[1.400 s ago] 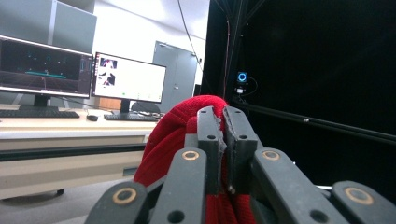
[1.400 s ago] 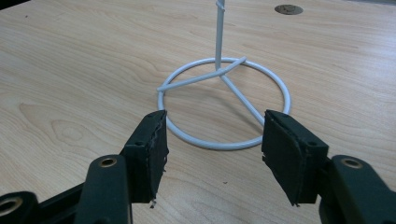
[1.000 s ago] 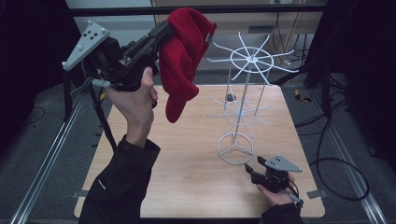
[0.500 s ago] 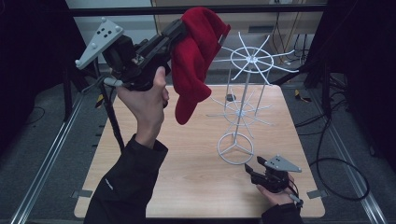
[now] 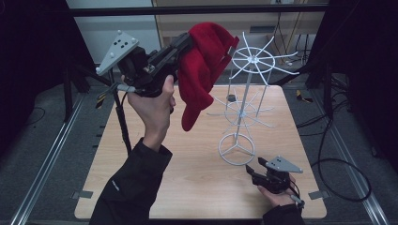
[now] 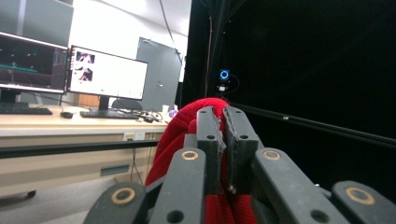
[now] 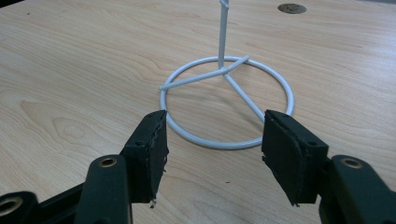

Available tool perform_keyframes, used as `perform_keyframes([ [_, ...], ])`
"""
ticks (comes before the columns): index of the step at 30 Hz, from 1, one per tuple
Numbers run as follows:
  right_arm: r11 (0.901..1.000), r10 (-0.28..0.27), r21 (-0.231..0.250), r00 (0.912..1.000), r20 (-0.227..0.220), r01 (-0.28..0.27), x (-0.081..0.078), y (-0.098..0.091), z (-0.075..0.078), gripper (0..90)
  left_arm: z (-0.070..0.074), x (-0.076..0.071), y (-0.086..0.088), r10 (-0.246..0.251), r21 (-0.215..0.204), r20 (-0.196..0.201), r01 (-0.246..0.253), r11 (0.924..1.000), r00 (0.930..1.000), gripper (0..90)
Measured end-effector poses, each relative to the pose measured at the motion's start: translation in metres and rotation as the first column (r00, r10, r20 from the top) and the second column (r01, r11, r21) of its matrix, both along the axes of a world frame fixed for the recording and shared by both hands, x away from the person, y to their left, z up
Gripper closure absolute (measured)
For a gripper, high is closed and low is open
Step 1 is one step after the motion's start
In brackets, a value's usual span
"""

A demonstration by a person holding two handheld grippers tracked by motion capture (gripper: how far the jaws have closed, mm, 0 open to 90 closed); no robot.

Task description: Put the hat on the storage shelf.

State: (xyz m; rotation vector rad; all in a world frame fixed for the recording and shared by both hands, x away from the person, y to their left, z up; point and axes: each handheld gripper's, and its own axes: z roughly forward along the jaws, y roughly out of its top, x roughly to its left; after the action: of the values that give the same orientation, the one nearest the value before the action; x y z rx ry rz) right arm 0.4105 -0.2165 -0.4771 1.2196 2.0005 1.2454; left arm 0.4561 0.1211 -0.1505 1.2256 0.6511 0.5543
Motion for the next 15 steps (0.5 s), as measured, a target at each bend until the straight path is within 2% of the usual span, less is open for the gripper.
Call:
perform_keyframes([
  [4,1.0,0.003,-0.006,1.0,0.0,-0.003,0.0,0.0,0.0,41.3,-0.012,0.004,0.006,0.018,-0.004,-0.026,-0.019,0.9998,0.9995,84.9],
  [9,0.9999,0.007,-0.011,1.0,0.001,-0.007,0.0,0.001,-0.001,41.2,-0.033,0.015,0.016,0.047,-0.009,-0.082,-0.047,0.9988,0.9956,83.8],
  [15,0.9999,0.008,-0.01,1.0,-0.002,-0.008,0.001,0.001,-0.001,41.1,-0.058,0.021,0.021,0.065,0.036,-0.126,-0.061,0.9975,0.9899,82.0],
])
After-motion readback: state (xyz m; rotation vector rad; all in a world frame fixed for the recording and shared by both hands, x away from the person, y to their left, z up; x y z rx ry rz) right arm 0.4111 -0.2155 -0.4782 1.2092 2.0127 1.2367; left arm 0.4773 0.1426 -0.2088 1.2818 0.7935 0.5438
